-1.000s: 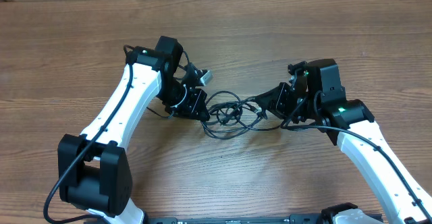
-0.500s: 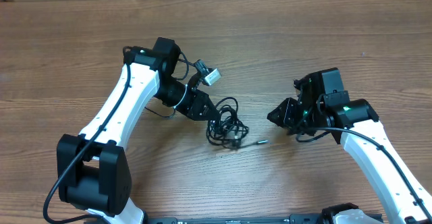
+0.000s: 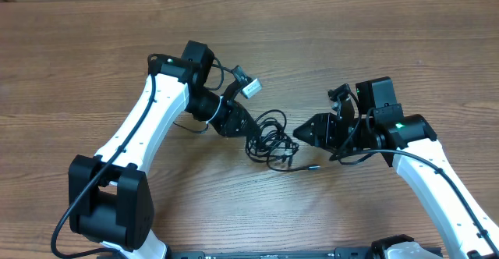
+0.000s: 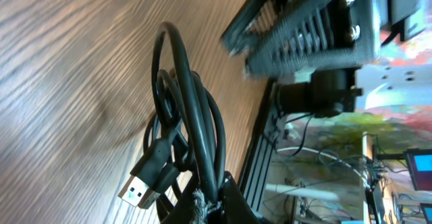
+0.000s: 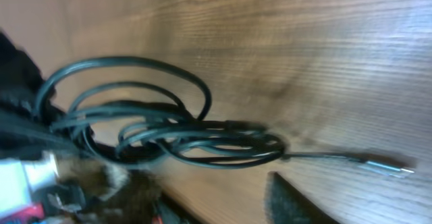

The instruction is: Untangle cables

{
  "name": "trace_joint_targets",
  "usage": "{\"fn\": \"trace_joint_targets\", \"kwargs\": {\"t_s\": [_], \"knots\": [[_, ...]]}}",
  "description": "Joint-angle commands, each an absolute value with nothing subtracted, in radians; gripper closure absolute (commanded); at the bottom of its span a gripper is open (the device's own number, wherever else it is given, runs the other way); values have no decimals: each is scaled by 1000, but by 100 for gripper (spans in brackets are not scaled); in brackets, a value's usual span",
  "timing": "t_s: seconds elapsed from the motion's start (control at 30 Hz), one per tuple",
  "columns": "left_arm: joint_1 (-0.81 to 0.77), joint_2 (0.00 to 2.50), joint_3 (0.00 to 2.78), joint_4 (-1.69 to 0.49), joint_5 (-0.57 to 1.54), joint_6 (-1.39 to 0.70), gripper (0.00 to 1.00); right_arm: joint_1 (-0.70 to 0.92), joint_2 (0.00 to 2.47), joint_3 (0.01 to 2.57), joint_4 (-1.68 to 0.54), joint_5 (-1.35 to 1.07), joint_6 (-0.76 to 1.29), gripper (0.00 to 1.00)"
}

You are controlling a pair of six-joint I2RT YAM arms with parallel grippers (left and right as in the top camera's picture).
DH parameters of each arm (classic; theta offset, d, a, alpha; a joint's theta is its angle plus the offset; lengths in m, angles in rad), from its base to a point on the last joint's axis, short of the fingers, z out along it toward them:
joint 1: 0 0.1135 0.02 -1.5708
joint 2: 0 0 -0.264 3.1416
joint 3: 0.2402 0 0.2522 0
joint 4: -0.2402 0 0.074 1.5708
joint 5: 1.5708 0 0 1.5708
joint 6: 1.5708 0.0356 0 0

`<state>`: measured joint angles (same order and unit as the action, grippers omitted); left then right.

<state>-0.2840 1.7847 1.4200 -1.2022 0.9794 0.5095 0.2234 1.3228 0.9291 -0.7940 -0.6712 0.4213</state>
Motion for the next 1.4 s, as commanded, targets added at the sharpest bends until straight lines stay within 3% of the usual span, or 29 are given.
{"fn": "trace_joint_targets", "kwargs": {"t_s": [0.0,0.13,0.4,0.67,0.97,1.37], "knots": [[-286,1771,1424,-1172,1102,535,96,247,1314,931,-788,-701,575,23],[-285,1765,1434,-1071,1028,371,96,268,1315,931,-751,-690,725,26],[-315,1651,1444,-898,636,56,96,316,1315,931,-582,-619,1049,42],[-346,1531,1444,-867,610,-84,96,369,1317,931,-534,-485,1282,49],[-395,1523,1444,-918,610,-95,96,371,1319,931,-400,-479,1314,57],[-400,1522,1444,-915,610,-121,96,378,1319,931,-453,-483,1313,70]]}}
